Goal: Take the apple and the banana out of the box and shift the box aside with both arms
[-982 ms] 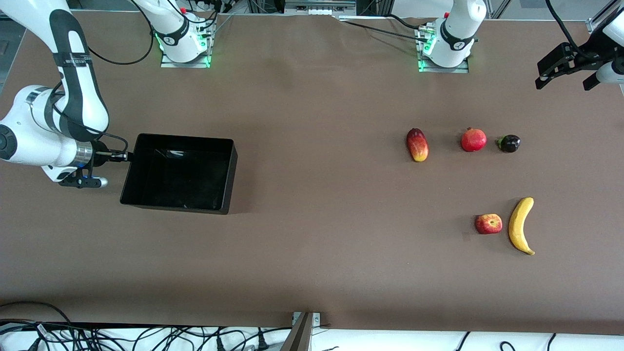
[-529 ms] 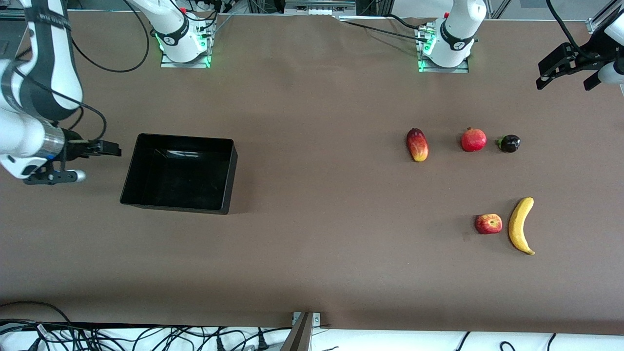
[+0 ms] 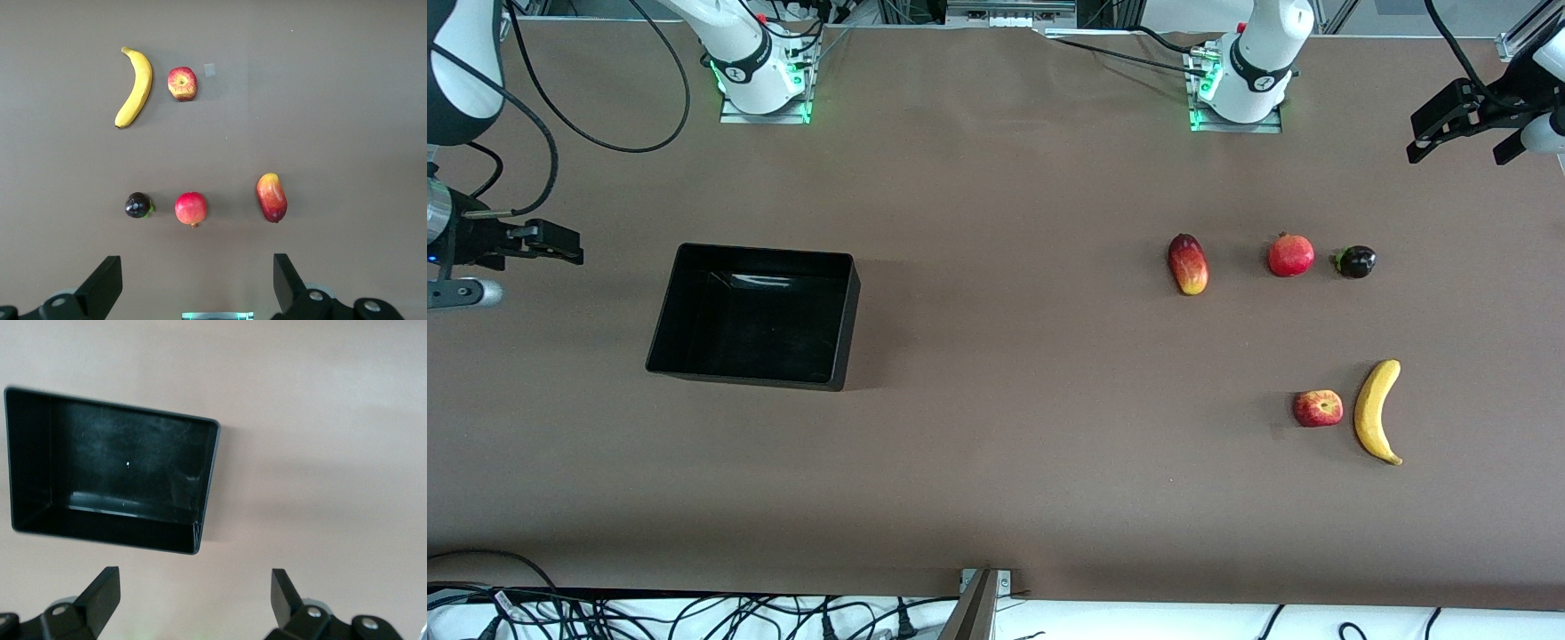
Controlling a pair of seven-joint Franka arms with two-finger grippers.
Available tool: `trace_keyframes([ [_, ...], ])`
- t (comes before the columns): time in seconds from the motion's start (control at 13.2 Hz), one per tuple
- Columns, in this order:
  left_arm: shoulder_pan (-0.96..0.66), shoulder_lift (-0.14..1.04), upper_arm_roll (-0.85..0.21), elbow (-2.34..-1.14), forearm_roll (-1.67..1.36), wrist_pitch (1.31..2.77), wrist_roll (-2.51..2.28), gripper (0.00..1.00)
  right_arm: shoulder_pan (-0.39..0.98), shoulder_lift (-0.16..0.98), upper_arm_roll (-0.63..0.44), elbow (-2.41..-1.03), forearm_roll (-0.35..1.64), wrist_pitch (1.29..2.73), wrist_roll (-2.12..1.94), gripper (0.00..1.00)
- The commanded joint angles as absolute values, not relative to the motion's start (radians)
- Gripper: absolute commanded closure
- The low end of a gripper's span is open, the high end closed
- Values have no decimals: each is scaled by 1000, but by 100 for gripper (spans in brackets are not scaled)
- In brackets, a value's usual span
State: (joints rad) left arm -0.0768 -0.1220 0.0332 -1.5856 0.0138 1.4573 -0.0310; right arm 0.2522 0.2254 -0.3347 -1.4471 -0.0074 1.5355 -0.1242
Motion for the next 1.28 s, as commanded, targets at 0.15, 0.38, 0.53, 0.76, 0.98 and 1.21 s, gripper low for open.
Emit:
trace_keyframes([
  [0.15,-78,-141,40,-1608,-17,1474,-37,0,261,232,-327,-1408,15,1546,11,0],
  [0.38,-78,-141,40,-1611,-17,1474,-37,0,261,198,-330,-1410,14,1529,17,0],
  [0.53,-78,-140,40,-1611,-17,1474,-37,0,262,184,-322,-1422,17,1529,31,0],
  [0.76,-78,-140,40,-1611,-17,1474,-37,0,68,51,-57,-1567,-6,1551,67,0],
  [0.98,-78,-138,40,-1611,-17,1474,-37,0,14,-21,2,-1675,-11,1629,140,0],
  [1.21,-78,-138,40,-1611,-17,1476,-37,0,14,-20,0,-1669,-9,1637,133,0],
])
